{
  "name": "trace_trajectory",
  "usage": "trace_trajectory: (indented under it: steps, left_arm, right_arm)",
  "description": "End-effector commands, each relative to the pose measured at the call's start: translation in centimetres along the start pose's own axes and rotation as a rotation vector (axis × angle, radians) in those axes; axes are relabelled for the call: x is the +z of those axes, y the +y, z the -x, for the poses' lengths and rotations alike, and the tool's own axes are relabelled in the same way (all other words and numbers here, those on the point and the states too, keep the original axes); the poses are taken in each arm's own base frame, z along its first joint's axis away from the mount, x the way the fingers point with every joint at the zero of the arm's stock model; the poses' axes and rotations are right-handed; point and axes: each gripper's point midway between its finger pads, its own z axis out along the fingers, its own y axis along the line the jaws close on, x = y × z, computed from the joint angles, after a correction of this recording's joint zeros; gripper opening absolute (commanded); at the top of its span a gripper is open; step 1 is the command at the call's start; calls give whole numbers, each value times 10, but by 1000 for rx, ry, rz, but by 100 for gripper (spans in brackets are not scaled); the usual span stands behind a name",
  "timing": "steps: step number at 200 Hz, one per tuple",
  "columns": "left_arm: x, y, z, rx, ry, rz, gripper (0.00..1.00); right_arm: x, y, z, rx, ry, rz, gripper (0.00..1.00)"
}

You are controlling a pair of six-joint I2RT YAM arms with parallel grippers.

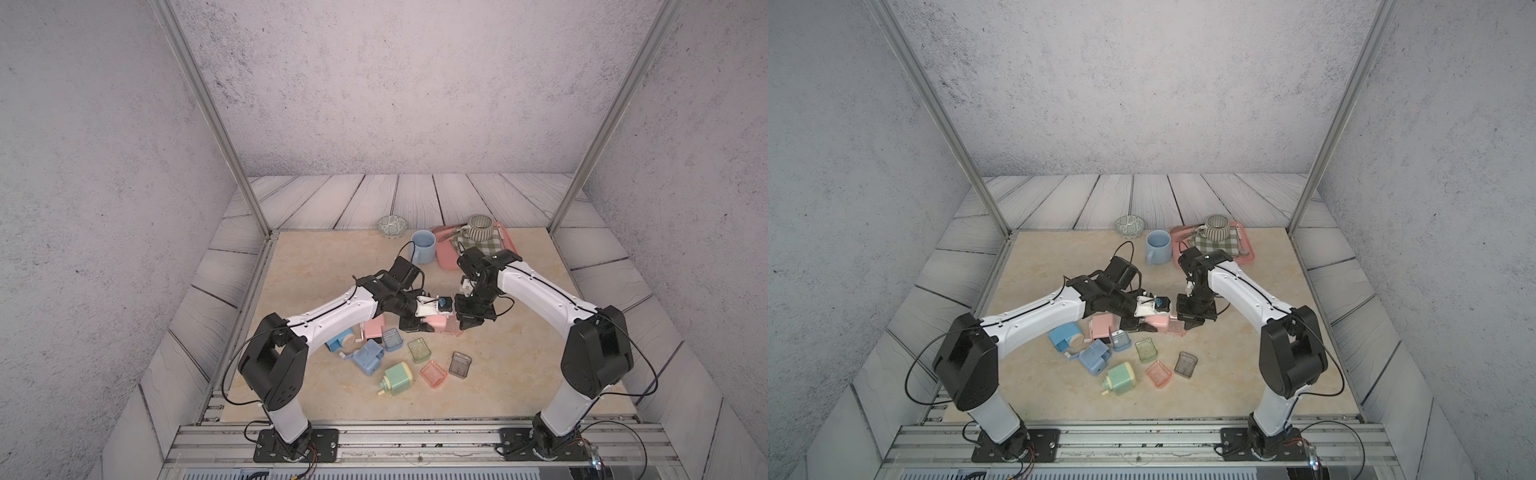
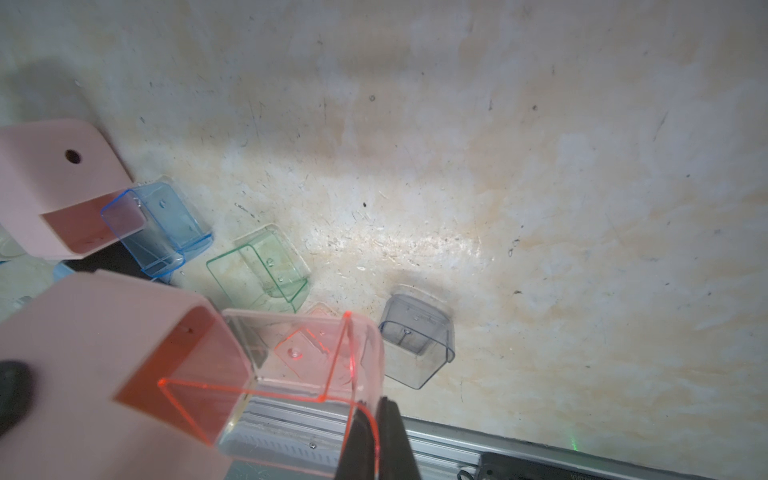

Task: Put the tray back into the pencil sharpener
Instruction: Close the container of the pencil sharpener.

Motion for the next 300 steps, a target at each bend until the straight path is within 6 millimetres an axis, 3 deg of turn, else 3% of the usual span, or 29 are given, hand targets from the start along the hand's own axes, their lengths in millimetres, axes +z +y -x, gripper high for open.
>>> trace_trajectory:
  steps: [1, 33, 90, 150, 185, 217, 258, 276, 300]
  left_arm:
    - [15, -9, -8, 17, 54, -40, 23]
    - [15, -8, -2, -5, 34, -46, 22]
    - [14, -1, 12, -62, -27, -23, 21]
    - [16, -8, 3, 0, -1, -13, 20]
    - [15, -4, 7, -3, -29, 16, 19]
    - [14, -4, -6, -14, 31, 38, 18]
    - [13, -4, -19, -36, 52, 56, 18]
    - [11, -3, -20, -52, 41, 63, 18]
    - [3, 0, -6, -75, -28, 75, 18]
  right_arm:
    - [-16, 39, -4, -82, 2, 161, 0]
    - [-17, 51, -5, -108, 8, 237, 0]
    - [-18, 55, -14, -152, 56, 254, 0]
    - [-24, 71, -18, -166, 72, 358, 0]
    - [-29, 76, -16, -158, 48, 390, 14]
    - [-33, 64, -13, -134, 10, 359, 28]
    - [-49, 40, -9, -65, -65, 355, 31]
    - [-47, 16, -8, -10, -104, 290, 24]
    - [-21, -17, -4, 50, -106, 147, 13]
